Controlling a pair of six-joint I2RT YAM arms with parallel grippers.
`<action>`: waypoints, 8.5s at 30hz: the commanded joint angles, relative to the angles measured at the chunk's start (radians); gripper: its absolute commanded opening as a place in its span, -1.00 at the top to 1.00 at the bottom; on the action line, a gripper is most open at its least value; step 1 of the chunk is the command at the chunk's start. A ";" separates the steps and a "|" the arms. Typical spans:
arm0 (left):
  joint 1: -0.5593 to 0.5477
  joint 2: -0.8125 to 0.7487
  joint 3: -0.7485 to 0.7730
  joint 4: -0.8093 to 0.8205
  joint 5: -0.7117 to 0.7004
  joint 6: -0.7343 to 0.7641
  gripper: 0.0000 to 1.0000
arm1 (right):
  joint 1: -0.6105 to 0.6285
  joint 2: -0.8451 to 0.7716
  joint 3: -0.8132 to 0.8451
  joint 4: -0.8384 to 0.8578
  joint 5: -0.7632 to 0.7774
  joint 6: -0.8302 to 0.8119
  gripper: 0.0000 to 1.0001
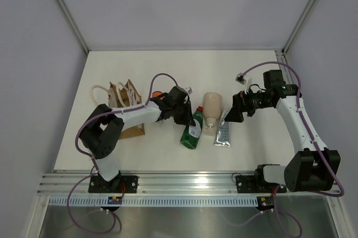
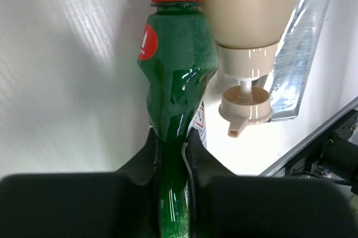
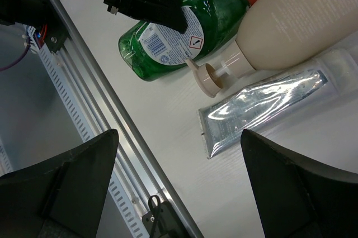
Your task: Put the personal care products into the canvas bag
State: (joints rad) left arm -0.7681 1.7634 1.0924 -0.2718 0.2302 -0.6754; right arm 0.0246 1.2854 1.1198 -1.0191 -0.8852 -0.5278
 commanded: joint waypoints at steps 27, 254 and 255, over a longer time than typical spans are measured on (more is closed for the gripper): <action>0.059 -0.246 -0.242 0.169 0.176 0.057 1.00 | 0.104 0.075 0.029 -0.090 -0.116 -0.142 -0.99; 0.787 -0.450 0.282 -0.316 -0.117 0.488 1.00 | 0.144 0.193 0.060 0.547 -0.018 0.480 -0.99; 0.783 -0.449 0.276 -0.313 -0.121 0.488 1.00 | 0.143 0.190 0.055 0.550 -0.018 0.482 -0.99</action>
State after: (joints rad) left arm 0.0208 1.3216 1.3689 -0.7227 0.0895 -0.1989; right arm 0.1791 1.5131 1.1809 -0.5114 -0.8822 -0.0467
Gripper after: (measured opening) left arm 0.408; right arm 0.993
